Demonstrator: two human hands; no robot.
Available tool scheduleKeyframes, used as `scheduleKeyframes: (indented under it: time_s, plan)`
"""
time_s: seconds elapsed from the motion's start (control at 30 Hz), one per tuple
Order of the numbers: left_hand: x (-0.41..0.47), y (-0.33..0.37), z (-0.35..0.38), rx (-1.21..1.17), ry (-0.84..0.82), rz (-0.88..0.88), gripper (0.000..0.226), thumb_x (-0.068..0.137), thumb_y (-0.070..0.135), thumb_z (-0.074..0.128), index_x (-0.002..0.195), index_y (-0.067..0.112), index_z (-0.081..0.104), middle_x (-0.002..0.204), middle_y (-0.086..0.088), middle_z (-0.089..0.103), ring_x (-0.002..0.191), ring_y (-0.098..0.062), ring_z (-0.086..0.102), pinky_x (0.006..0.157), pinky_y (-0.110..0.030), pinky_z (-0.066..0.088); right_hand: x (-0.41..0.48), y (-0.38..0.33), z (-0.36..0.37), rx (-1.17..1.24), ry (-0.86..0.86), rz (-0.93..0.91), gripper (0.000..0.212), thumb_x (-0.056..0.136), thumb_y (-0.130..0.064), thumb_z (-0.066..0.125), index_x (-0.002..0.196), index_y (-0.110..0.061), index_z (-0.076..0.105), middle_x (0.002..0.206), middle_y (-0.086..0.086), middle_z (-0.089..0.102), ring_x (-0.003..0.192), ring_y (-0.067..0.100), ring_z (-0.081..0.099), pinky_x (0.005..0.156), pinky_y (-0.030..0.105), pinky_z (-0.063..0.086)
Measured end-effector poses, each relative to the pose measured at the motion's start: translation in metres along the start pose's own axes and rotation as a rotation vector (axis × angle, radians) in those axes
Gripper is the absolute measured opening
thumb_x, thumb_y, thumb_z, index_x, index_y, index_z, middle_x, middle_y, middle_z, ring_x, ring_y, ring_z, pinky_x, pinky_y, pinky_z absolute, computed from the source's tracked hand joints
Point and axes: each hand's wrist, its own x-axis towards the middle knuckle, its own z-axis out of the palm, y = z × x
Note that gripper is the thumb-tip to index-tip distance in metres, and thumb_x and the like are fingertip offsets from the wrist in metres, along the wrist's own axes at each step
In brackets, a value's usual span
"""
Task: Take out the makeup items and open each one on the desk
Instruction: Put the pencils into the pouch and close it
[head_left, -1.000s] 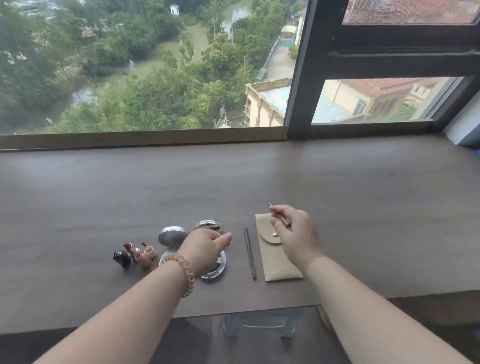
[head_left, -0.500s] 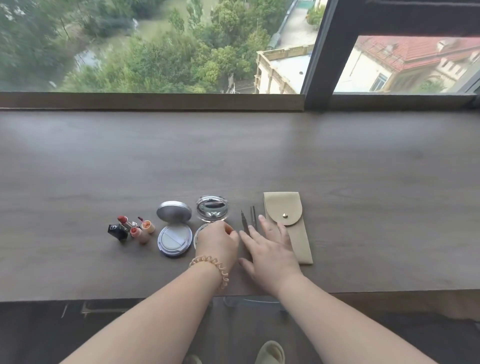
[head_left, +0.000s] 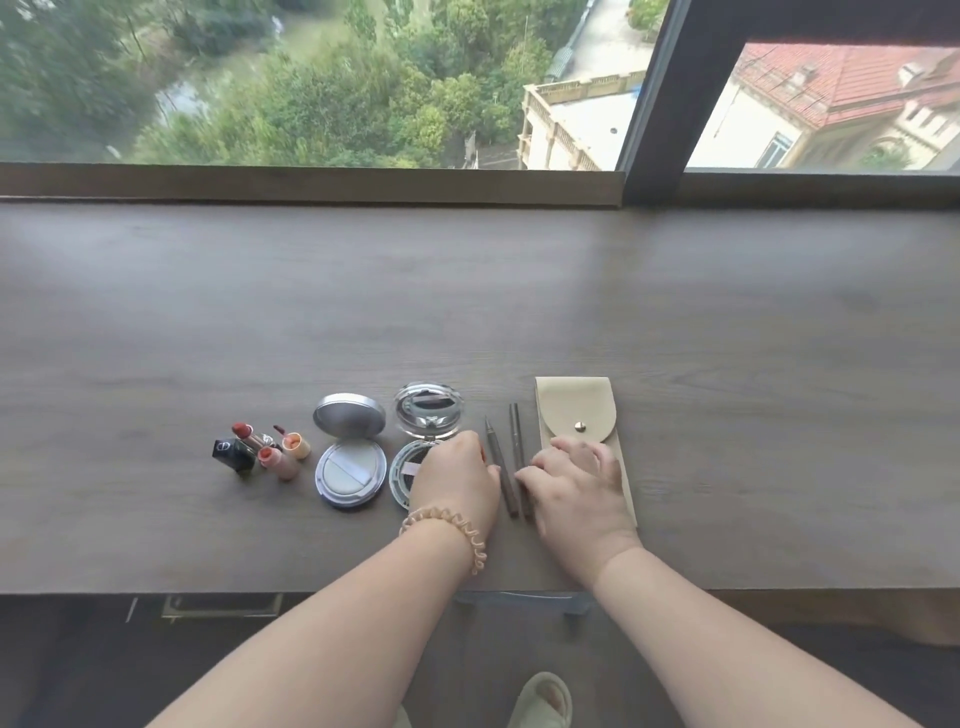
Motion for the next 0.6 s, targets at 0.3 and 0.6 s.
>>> scheduleKeyframes:
  time_s: [0.3,0.6]
  plan:
    - [0.011,0.006,0.003,0.090,0.000,0.025,0.025,0.086,0.026,0.059,0.104,0.008,0.059,0.109,-0.012,0.066,0.106,-0.030,0.059,0.085,-0.034,0.045,0.021,0.021,-0.008,-0.224,0.021,-0.526,0.025,0.068,-0.007,0.045,0.059,-0.023,0.061,0.062,-0.005,0.057,0.076,0.022,0.063,0.091,0.039,0.033]
    - [0.008,0.007,-0.013,-0.033,0.154,-0.001,0.023,0.088,0.023,0.056,0.105,0.010,0.063,0.107,-0.008,0.069,0.104,-0.028,0.060,0.085,-0.031,0.046,0.040,0.023,-0.022,-0.257,0.131,-0.804,0.027,0.069,-0.001,0.044,0.063,-0.023,0.057,0.061,-0.006,0.052,0.071,0.021,0.056,0.098,0.041,0.034]
